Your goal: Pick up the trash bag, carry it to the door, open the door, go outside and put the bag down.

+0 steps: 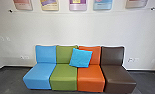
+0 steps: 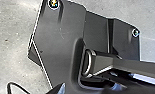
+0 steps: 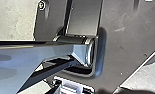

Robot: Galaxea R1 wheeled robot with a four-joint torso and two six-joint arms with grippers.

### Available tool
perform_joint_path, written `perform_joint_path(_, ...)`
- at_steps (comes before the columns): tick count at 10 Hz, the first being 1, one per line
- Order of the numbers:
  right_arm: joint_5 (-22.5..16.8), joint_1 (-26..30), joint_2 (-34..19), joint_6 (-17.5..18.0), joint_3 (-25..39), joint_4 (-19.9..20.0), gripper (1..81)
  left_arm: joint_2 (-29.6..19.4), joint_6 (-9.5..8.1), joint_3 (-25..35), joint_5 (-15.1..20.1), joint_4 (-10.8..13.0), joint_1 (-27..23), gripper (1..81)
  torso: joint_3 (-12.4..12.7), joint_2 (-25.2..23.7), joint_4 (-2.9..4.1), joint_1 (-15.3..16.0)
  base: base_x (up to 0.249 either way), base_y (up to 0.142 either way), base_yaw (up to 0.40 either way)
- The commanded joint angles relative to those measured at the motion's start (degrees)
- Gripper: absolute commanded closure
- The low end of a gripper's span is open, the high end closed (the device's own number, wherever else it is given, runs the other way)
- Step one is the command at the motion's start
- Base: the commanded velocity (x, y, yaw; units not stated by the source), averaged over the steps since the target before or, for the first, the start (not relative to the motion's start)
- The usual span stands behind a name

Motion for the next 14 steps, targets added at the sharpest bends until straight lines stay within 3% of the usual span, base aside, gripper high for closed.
perform_joint_path(1, -3.54, 2.05, 0.01, -0.16, 0.47, -0.02, 1.0, -0.49, 0.16, 0.32, 3.10, -0.30, -1.67, 1.0, 0.00, 0.00, 0.00, 0.00, 0.138, 0.000, 0.000)
perform_joint_path(10, -3.54, 2.14, -0.08, -0.16, 0.38, 0.24, 1.0, -0.58, 0.16, 0.32, 3.10, -0.12, -1.67, 1.0, 0.00, 0.00, 0.00, 0.00, 0.138, 0.000, 0.000)
perform_joint_path(14, -3.63, 2.14, -0.17, -0.16, 0.38, 0.59, 1.0, -0.66, 0.25, 0.32, 3.19, 0.32, -1.67, 1.0, -0.02, 0.02, 0.00, 0.06, 0.023, 0.000, 0.000)
